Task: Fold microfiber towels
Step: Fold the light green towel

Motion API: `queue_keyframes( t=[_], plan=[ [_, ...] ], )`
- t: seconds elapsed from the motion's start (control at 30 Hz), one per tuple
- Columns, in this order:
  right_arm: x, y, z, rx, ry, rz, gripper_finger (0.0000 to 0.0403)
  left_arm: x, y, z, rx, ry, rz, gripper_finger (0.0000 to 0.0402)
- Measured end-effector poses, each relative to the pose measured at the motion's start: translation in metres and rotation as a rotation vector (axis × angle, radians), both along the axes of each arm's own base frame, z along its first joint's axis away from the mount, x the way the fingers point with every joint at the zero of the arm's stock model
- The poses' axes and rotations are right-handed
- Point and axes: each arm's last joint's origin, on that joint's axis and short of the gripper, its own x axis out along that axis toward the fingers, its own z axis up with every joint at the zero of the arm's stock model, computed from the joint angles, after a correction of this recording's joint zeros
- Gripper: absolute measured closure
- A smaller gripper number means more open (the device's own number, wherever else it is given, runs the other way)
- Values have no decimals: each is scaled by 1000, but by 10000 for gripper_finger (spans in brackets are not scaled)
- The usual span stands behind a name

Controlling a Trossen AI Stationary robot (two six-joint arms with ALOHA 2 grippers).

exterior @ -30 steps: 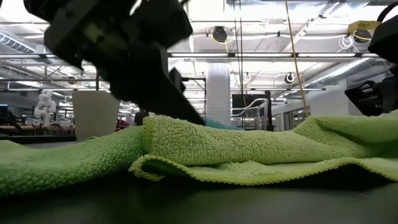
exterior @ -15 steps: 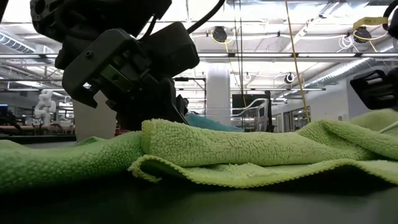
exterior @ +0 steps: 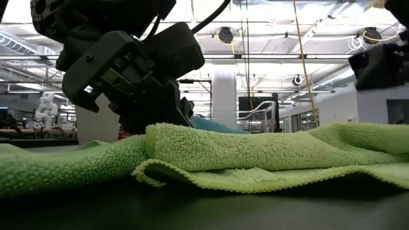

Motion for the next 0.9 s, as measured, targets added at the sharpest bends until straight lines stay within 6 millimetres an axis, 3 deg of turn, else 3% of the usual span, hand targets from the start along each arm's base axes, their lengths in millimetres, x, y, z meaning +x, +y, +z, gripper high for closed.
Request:
queue_keyframes(
  t=[0.17,0.3,0.6,0.9],
  plan=[
    [-2,2,22,206,-104,-24,178,0,0,0,0,2,-7,371],
    [-11,8,24,255,-96,-11,184,0,0,-1,6,5,-14,371],
    [-26,12,5,486,60,-254,194,-1,1,-2,31,16,-38,371],
    [-47,35,-11,651,181,-254,195,-2,1,-2,40,14,-32,371]
  ],
)
